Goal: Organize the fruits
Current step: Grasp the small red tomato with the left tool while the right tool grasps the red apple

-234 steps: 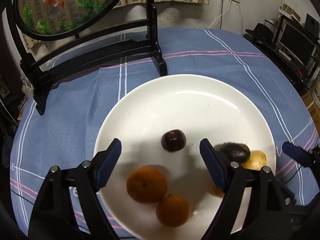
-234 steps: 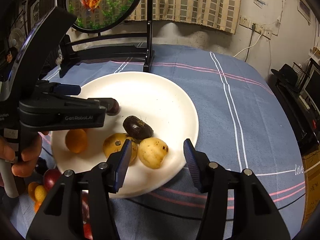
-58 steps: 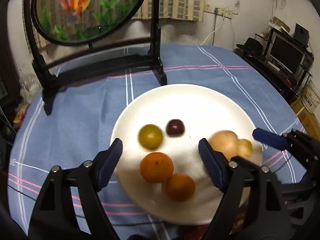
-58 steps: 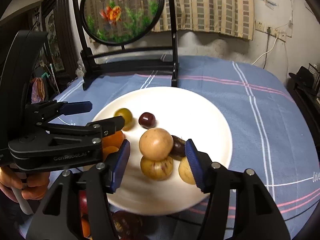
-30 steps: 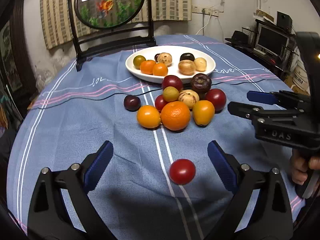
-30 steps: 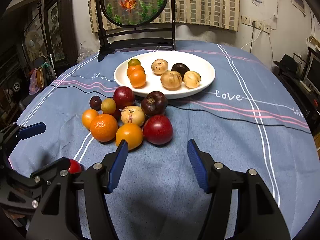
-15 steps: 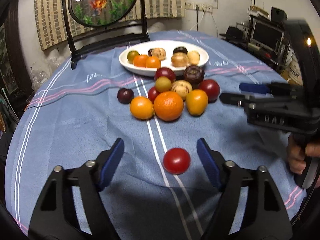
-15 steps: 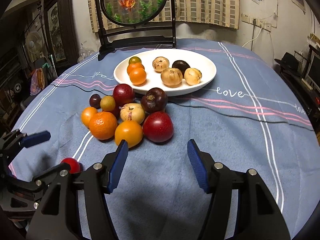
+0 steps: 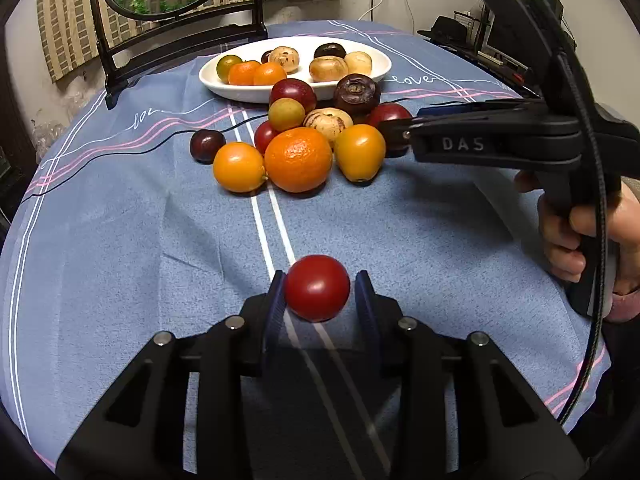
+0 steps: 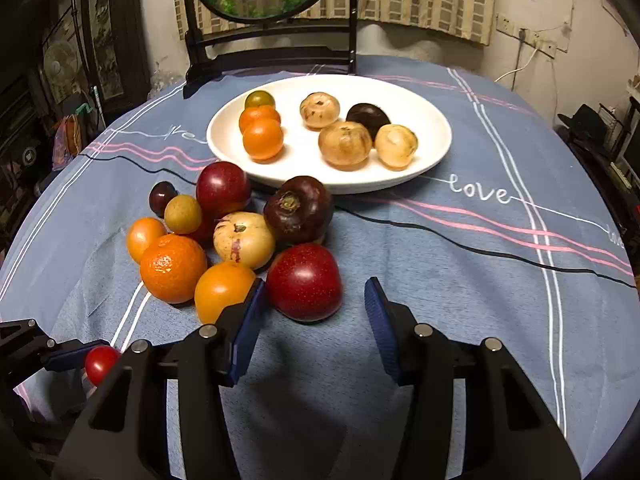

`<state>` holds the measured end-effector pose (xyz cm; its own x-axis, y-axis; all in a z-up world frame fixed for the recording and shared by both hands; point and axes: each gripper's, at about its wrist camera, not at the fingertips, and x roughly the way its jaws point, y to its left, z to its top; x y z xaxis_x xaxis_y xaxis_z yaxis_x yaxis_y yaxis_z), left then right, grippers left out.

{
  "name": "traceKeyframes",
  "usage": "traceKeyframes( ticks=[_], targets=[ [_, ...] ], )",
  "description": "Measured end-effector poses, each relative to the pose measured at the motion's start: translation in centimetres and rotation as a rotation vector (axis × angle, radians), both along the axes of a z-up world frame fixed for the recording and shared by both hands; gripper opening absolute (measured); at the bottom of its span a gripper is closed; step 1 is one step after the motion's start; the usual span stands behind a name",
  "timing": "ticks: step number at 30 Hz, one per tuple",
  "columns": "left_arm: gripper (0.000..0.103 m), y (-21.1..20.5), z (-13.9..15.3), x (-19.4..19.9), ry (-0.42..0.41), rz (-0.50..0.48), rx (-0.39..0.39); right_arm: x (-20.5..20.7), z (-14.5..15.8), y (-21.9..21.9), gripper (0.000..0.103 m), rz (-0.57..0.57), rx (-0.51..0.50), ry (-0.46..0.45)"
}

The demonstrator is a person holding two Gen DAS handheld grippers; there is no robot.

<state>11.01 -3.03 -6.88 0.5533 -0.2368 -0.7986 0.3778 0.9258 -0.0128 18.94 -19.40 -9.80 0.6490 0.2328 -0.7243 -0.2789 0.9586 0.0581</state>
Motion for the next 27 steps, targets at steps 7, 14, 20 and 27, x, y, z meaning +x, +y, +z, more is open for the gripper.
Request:
traceKeyframes(
  ticks=[7, 14, 20, 27],
  targets=[
    [0.036, 0.1, -0.1, 0.2, 0.007, 0.026, 0.0, 0.8, -0.6, 0.7, 0.045, 0.026, -0.002, 0.032],
    [0.036, 0.2, -0.1, 0.2, 0.002, 0.047, 0.001, 0.0, -0.6, 0.4, 0.041, 0.021, 0.018, 0.024],
    [0.036, 0.9, 0.1, 0.3, -0.003, 0.074, -0.029, -2.7, 0.1, -1.2, 0.041, -0.007, 0.083, -0.014],
    [0.034, 1.1, 0.2, 0.4, -0.005, 0.078, -0.036, -4.3, 0.6, -2.2, 0.041, -0.023, 0.139, -0.043]
  ],
)
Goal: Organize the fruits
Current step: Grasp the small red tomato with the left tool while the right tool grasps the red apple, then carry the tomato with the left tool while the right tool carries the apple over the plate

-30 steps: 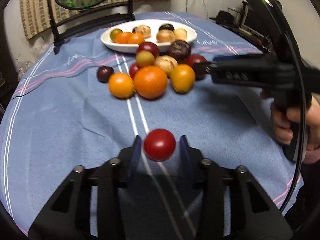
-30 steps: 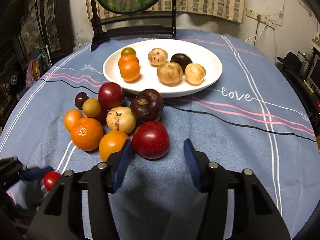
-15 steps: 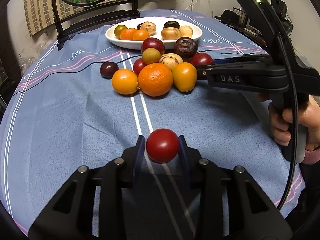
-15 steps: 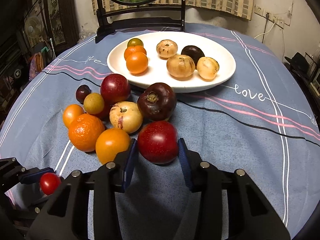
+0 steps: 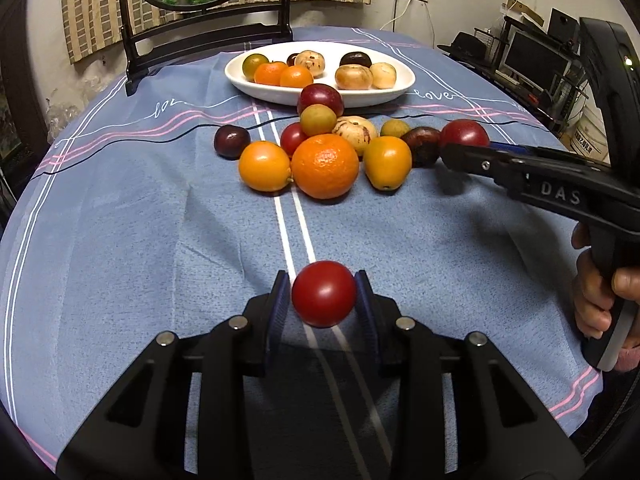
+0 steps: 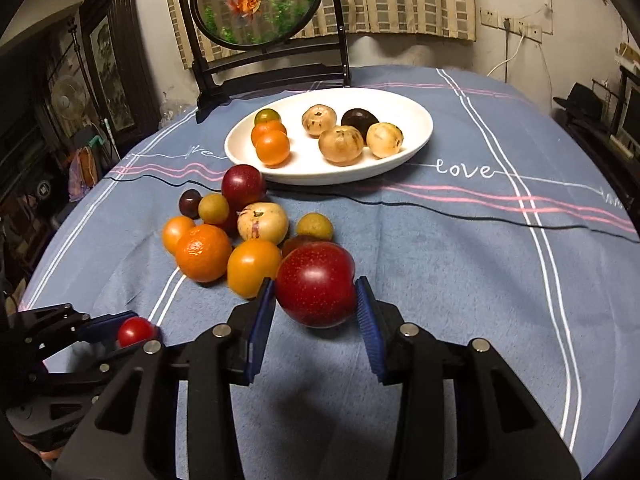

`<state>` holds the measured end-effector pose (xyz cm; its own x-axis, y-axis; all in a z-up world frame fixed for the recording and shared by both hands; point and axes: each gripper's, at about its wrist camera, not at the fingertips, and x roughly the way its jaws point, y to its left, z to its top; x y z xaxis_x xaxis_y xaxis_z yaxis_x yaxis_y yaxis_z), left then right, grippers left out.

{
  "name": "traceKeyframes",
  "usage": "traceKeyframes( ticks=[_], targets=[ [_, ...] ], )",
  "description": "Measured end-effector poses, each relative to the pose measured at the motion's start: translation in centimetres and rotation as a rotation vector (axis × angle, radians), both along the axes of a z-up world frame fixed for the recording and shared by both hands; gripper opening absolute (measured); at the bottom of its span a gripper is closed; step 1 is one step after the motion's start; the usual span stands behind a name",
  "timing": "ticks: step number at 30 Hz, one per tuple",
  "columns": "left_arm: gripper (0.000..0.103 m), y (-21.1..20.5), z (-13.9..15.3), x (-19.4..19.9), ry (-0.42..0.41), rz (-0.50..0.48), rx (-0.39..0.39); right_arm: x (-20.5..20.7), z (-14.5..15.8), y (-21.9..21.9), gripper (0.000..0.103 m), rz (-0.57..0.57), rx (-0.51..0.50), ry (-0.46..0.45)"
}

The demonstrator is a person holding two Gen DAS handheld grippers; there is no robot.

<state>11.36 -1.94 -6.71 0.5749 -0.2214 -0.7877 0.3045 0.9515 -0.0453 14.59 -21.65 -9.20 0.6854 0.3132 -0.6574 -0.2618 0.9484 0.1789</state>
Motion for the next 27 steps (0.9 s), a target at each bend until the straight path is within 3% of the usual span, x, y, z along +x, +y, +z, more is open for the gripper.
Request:
traceKeyframes(
  ticks=[9, 15, 20, 23, 24, 27],
  targets=[
    [0.038, -0.7, -0.4, 0.1, 0.014, -0.011, 0.045, 0.1, -0.1, 0.0, 0.042, 0.002, 0.005, 0.012],
    [0.037, -0.8, -0.4, 0.1, 0.015, -0.014, 0.051, 1.5, -1.2, 0.5, 0.042, 0.014, -0.016, 0.102],
    [0.039, -0.9, -0.5, 0.1, 0.017, -0.017, 0.051, 1.4, -1.3, 0.6, 0.042, 0.016, -0.013, 0.107],
    [0.036, -0.7, -0.4, 0.2, 0.019, -0.017, 0.027, 1.2, -1.1, 0.5, 0.042, 0.019, 0.003, 0.091],
    [0.031, -0.4, -0.3, 0.2, 0.02, -0.019, 0.003, 1.1, -1.1, 0.5, 0.042, 0.02, 0.011, 0.085],
    [0.031, 0.1, -0.3, 0.3, 0.027, -0.017, -0.034, 0.9, -0.9, 0.2, 0.042, 0.02, 0.023, 0.073]
  ],
)
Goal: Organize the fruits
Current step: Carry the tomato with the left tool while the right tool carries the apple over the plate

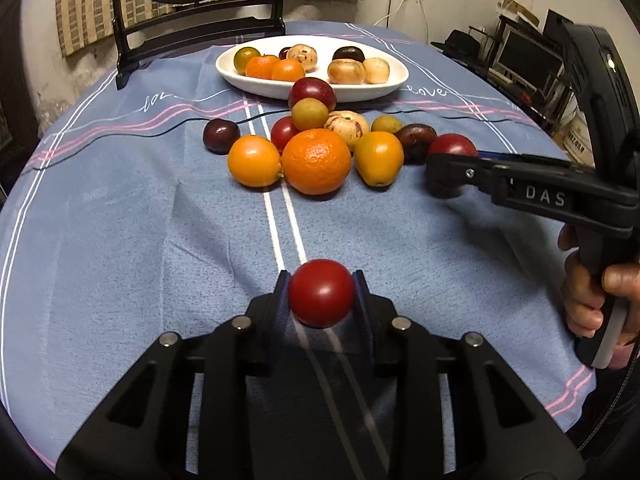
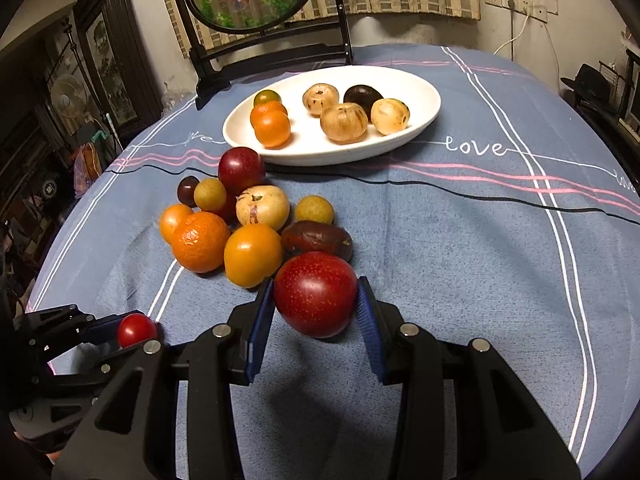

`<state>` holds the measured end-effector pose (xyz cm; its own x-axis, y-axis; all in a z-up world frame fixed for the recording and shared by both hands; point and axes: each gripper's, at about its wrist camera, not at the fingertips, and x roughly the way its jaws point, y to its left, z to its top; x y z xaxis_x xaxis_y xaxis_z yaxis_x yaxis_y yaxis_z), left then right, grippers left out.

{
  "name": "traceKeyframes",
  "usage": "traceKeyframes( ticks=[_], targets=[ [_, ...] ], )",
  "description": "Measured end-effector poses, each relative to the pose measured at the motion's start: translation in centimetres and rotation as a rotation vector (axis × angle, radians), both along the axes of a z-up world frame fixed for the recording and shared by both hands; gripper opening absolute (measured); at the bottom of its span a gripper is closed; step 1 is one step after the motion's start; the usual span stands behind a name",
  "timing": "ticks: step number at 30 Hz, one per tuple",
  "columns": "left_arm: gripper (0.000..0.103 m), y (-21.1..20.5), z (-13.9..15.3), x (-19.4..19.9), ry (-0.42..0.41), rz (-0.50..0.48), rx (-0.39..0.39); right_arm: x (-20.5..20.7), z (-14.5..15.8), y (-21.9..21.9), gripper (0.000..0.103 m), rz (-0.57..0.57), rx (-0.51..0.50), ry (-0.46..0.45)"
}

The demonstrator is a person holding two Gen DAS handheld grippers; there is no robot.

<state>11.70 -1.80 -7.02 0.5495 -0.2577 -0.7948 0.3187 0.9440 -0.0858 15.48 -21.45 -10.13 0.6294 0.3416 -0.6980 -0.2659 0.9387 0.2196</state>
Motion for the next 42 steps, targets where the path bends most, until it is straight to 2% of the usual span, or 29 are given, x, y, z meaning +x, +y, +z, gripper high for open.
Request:
traceKeyframes(
  ticks=[7, 12, 17, 24, 29, 33, 37, 42],
  targets=[
    [0.034, -1.0, -0.2, -0.1, -0.007, -0.006, 0.06, 0.4, -0.4, -0.3, 0.042, -0.003, 0.005, 0.035],
    [0.03, 0.2, 0.4, -0.2, -0.019, 0.005, -0.021, 0.1, -0.3, -0.3, 0.042, -0.002, 0.005, 0.023],
    [0.03, 0.3, 1.9, -0.1, -0.056, -0.018, -0.024, -0.3, 0.3, -0.1, 0.042, -0.002, -0.018, -0.001],
    [0.031, 0.2, 5.7, 2.6, -0.101, -0.059, -0.038, 0.2, 3.3, -0.3, 0.042, 0.023, -0.017, -0.067],
    [0.031, -0.1, 7.9, 6.4, -0.136, -0.036, -0.055, 1.8, 5.8, -1.1, 0.042, -0.018, 0.025, -0.155],
    [0.031, -0.7, 9.2, 10.3, -0.18, -0.016, -0.056, 5.0, 7.0, -1.3, 0.042, -0.033, 0.077, -0.197],
    [0.031, -1.7, 10.0, 15.8, -0.193, -0.001, -0.066, 9.3, 7.0, -0.1, 0.042, -0.033, 0.049, -0.175],
    [0.031, -2.9, 8.1, 22.0, -0.155, 0.031, -0.013, 13.5, 5.6, 1.8, 0.042, -0.011, -0.014, -0.151]
  ],
)
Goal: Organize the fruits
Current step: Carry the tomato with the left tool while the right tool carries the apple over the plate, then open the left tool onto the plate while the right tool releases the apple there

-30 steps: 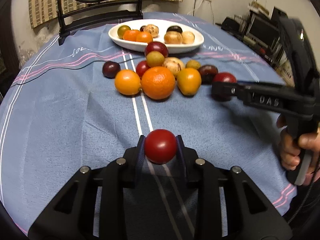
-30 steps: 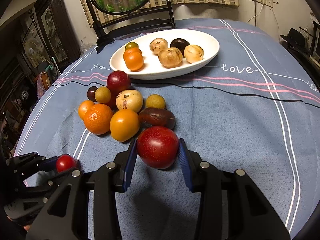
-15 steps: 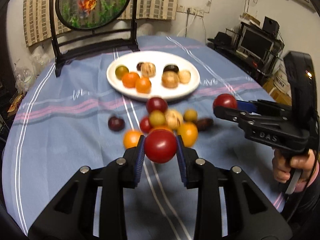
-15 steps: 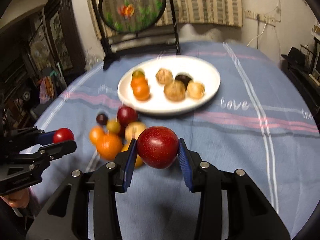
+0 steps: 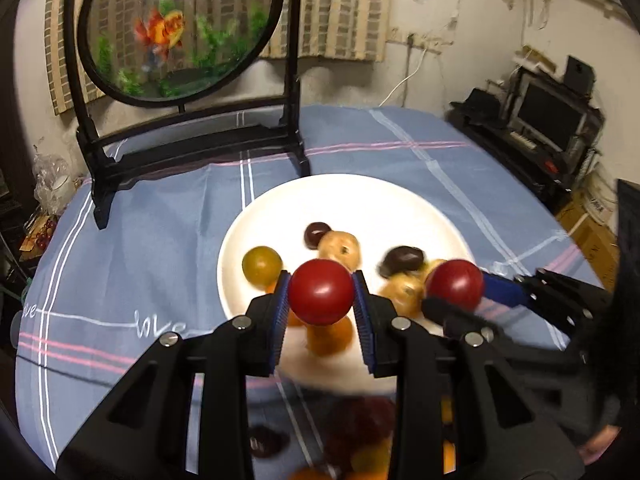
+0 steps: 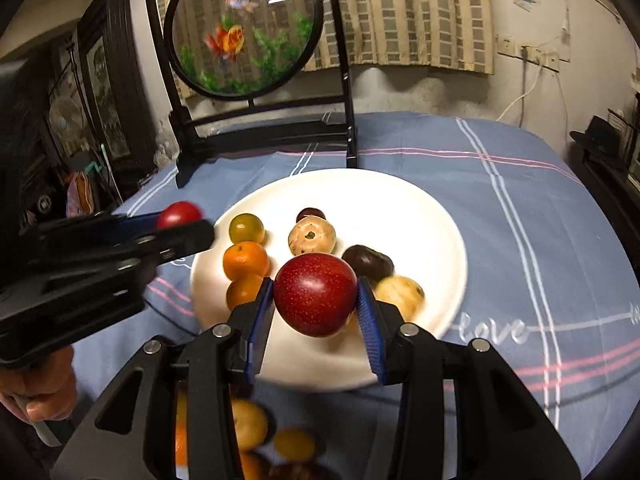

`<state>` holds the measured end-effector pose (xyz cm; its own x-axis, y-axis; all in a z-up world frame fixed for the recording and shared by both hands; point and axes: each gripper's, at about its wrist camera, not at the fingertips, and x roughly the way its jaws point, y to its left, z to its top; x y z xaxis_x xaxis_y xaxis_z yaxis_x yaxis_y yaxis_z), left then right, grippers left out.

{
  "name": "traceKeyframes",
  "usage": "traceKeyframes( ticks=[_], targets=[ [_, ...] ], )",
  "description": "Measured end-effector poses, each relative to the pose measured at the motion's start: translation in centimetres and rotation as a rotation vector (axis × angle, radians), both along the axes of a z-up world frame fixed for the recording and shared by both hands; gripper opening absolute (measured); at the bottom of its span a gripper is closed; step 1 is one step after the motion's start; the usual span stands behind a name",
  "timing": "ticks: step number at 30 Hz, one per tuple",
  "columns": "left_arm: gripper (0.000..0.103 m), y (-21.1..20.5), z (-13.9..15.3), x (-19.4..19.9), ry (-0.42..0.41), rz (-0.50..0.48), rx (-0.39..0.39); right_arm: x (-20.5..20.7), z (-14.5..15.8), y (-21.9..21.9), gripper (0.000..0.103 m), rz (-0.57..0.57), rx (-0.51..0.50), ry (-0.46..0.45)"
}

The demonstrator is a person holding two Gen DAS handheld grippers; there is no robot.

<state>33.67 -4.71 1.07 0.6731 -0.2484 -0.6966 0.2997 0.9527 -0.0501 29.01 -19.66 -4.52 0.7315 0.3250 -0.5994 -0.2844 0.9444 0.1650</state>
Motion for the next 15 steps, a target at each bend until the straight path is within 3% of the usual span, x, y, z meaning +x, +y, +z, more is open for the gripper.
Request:
traceKeyframes(
  ticks=[8, 10, 12, 15],
  targets=[
    [0.032, -0.2, -2.8, 3.5, 0.071, 0.024, 0.002, 1.7, -0.9, 0.6, 0.042, 0.027, -0.025, 0.019],
    [0.04, -0.3, -3.1, 3.6, 0.063, 0.033, 0.013, 1.7, -0.9, 0.7, 0.045, 0.026, -0.036, 0.013],
    [0.067, -0.3, -2.8, 3.2, 0.034, 0.046, 0.025, 1.4, -0.6, 0.7, 0.053, 0.034, -0.03, 0.011],
    [0.07, -0.3, -1.7, 2.4, 0.01, 0.049, 0.035, 0.9, -0.1, 0.6, 0.054, 0.036, -0.026, 0.0]
  ],
)
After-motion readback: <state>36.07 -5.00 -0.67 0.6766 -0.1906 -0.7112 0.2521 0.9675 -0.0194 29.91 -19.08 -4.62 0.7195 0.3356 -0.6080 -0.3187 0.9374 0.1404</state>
